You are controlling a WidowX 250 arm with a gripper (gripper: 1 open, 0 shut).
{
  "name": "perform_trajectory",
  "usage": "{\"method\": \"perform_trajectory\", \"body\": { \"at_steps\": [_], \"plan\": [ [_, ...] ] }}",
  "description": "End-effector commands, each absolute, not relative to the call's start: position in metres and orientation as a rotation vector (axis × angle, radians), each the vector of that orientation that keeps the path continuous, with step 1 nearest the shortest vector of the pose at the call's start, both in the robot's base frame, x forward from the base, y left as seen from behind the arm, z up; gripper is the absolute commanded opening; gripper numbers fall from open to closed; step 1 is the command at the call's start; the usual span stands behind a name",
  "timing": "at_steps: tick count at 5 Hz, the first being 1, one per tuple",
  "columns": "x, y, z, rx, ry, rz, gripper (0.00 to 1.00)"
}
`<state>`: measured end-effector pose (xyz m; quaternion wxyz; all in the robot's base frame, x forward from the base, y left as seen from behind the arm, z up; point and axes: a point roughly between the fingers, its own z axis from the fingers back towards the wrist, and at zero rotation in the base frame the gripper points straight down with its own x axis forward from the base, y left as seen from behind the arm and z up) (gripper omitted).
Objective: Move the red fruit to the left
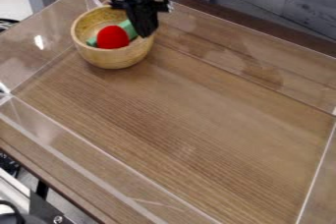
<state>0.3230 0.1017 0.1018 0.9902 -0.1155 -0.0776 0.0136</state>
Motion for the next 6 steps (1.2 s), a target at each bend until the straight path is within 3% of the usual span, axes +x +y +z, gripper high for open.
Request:
{"method": "perform_trajectory", "body": {
  "at_steps": [1, 2, 6],
  "plan": [
    [0.314, 0.11, 0.142, -0.231, -0.247, 0.023, 0.0],
    [0.302, 0.117, 0.153, -0.238, -0.264, 0.035, 0.0],
    [0.266, 0.159, 0.123, -0.195, -0.202, 0.119, 0.0]
  ]
}}
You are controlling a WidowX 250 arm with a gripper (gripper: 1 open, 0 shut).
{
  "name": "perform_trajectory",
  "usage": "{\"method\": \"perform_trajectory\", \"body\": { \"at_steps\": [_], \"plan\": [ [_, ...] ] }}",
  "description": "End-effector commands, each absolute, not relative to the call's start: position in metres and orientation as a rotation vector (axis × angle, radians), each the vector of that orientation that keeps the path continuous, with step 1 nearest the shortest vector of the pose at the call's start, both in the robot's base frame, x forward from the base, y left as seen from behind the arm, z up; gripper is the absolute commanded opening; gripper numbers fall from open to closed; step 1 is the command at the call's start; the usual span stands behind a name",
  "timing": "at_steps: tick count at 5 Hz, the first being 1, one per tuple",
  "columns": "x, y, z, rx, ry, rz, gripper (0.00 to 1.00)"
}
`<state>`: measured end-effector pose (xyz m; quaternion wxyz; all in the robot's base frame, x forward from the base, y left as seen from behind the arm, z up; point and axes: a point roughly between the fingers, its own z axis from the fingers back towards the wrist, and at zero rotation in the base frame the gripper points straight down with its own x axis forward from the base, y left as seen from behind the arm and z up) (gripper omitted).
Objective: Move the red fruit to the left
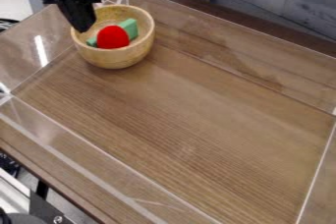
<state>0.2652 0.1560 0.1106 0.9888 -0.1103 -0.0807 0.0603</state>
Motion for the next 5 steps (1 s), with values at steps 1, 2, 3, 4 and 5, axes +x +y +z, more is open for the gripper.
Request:
{"method": "perform_trajectory", "body": {
  "at_steps": [1, 2, 3, 4, 5],
  "plan": [
    [0.264, 0.166, 0.116, -0.187, -0.191, 0.129, 0.0],
    [0.263, 0.174, 0.107, -0.183, -0.182, 0.139, 0.0],
    [0.261, 0.178, 0.103, -0.184, -0.177, 0.143, 0.0],
    [0.26, 0.183, 0.097, -0.184, -0.171, 0.148, 0.0],
    [0.258, 0.187, 0.091, -0.188, -0.163, 0.152, 0.0]
  ]
}}
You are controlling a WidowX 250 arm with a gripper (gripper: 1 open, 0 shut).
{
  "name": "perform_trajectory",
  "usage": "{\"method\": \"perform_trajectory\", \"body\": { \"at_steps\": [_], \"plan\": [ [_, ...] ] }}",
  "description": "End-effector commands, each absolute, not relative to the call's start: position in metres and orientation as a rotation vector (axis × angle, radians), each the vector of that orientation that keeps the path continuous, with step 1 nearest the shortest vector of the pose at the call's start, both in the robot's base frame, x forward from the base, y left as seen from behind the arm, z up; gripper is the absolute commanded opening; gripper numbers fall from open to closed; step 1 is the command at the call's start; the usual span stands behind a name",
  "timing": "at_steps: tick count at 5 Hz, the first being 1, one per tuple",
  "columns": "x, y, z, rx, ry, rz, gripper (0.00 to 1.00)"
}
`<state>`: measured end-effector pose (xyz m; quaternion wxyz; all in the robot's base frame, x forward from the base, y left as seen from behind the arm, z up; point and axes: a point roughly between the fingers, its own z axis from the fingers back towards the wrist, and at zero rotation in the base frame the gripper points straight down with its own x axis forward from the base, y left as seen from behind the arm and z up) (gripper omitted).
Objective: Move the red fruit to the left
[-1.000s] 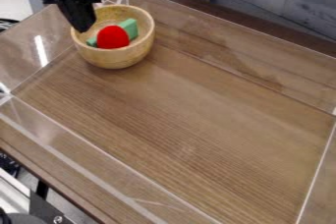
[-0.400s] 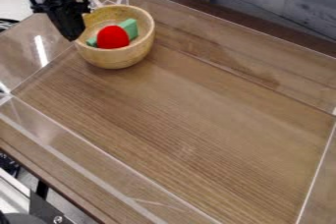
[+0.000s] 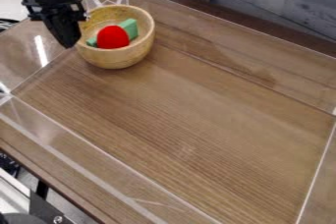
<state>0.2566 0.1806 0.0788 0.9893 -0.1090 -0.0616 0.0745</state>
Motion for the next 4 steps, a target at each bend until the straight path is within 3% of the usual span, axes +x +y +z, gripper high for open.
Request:
{"method": "perform_trajectory", "body": {
  "at_steps": [1, 4],
  "plan": [
    [0.258, 0.192, 0.084, -0.194, -0.153, 0.161, 0.0],
    [0.262, 0.2, 0.071, -0.225, -0.123, 0.189, 0.0]
  ]
}}
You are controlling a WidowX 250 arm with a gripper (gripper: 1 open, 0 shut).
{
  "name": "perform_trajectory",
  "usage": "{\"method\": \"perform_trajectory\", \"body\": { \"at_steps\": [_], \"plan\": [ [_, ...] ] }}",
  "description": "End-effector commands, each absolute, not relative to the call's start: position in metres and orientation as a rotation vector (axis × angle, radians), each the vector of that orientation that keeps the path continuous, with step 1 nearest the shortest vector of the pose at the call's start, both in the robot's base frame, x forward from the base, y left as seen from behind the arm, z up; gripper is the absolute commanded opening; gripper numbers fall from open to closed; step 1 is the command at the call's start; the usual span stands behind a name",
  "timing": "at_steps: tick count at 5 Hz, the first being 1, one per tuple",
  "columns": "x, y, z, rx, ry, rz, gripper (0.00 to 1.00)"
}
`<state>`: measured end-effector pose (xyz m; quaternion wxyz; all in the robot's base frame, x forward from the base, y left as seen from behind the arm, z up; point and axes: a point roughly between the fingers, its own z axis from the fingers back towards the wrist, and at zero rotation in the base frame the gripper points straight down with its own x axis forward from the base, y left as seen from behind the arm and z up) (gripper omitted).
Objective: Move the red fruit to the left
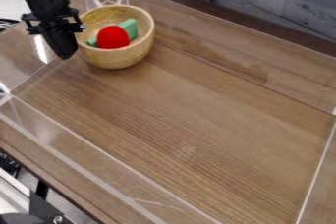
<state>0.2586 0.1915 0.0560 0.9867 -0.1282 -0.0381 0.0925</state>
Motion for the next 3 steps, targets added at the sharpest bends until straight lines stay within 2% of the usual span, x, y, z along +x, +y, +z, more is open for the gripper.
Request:
{"method": "perform_trajectory", "body": {
  "at_steps": [1, 3],
  "plan": [
    [0.2632, 0.2007, 0.0702, -0.237, -0.116, 0.197, 0.0],
    [0.2646, 0.2017, 0.069, -0.261, -0.103, 0.213, 0.0]
  ]
}}
